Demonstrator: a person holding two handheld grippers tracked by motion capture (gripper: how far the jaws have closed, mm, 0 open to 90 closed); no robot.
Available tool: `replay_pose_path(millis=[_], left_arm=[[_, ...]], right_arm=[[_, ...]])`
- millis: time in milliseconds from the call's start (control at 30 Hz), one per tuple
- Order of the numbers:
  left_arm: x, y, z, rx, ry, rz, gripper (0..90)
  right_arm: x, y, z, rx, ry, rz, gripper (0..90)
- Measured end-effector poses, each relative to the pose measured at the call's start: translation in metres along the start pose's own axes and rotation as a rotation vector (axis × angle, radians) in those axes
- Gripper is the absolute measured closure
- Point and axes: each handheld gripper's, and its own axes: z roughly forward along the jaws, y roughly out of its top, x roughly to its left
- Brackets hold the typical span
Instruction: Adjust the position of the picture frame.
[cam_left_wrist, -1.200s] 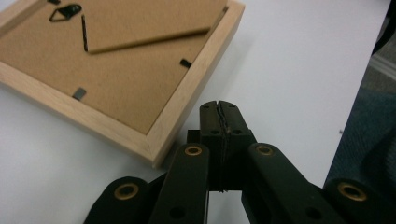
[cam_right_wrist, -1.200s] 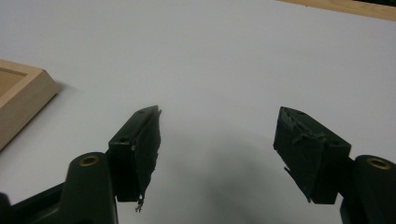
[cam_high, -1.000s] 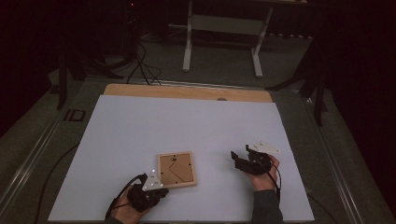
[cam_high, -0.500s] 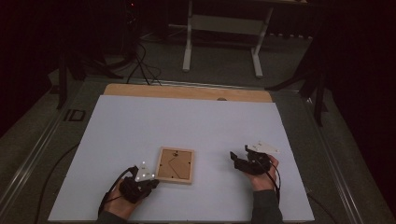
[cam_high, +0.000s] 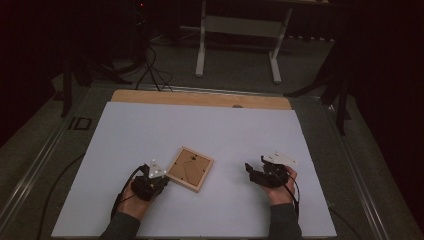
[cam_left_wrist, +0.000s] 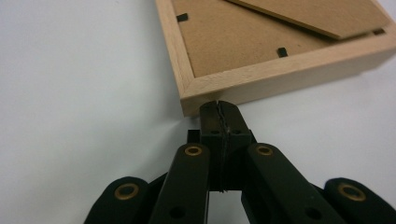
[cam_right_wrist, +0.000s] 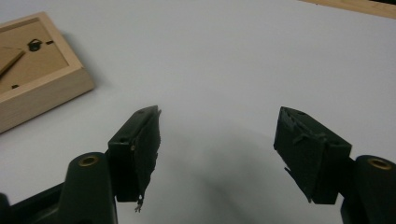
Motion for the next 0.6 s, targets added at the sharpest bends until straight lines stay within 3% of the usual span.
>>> replay_pose_path(millis=[200,467,600], left_arm=[[0.007,0.011,0.012,0.001,0.028,-0.014,89.7],[0.013,0.027,0.027,-0.002,0.029,-0.021,89.7],[0.008,0.030,0.032,-0.011,0.012,-0.025,89.7]], right_arm=[[0.001,0.000,0.001,-0.003,0.009,-0.004,32.6],[0.009,0.007,0.005,-0.030,0.010,-0.040,45.6],[0.012,0.011,0.010,-0.046,0.064,-0.020,53.4]])
